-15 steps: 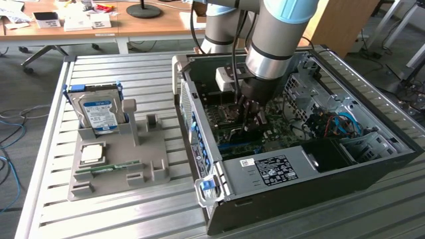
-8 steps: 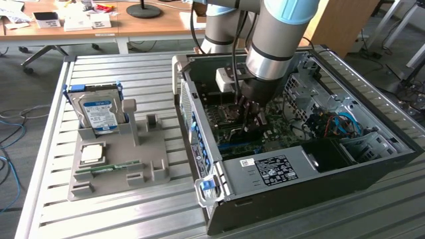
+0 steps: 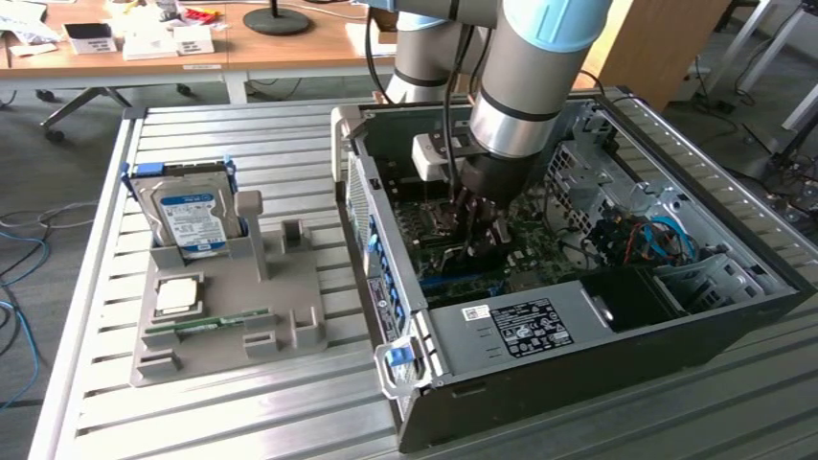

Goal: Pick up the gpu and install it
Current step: 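Insert the gpu into the slot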

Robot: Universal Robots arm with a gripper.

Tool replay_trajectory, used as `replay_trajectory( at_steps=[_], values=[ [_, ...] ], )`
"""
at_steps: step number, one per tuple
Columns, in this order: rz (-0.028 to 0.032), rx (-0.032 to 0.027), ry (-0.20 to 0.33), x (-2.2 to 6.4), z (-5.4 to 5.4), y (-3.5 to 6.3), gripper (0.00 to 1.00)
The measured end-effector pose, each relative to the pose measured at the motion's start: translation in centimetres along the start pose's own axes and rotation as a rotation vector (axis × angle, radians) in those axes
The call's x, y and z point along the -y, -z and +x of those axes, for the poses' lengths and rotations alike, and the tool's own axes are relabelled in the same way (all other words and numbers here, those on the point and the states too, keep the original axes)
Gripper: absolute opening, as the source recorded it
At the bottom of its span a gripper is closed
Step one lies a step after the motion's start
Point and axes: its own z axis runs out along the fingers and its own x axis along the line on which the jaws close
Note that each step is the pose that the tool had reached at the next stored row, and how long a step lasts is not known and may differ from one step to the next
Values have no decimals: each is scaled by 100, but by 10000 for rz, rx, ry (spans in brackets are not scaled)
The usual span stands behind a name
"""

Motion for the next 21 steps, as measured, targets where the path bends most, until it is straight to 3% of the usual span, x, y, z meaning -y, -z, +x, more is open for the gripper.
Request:
replay_trajectory(
  at_steps=[10,14,21],
  values=[
    [0,0,-1,0,0,0,40],
    [-1,-3,-1,-1,0,1,27],
    [0,0,-1,0,0,0,26]
  ],
)
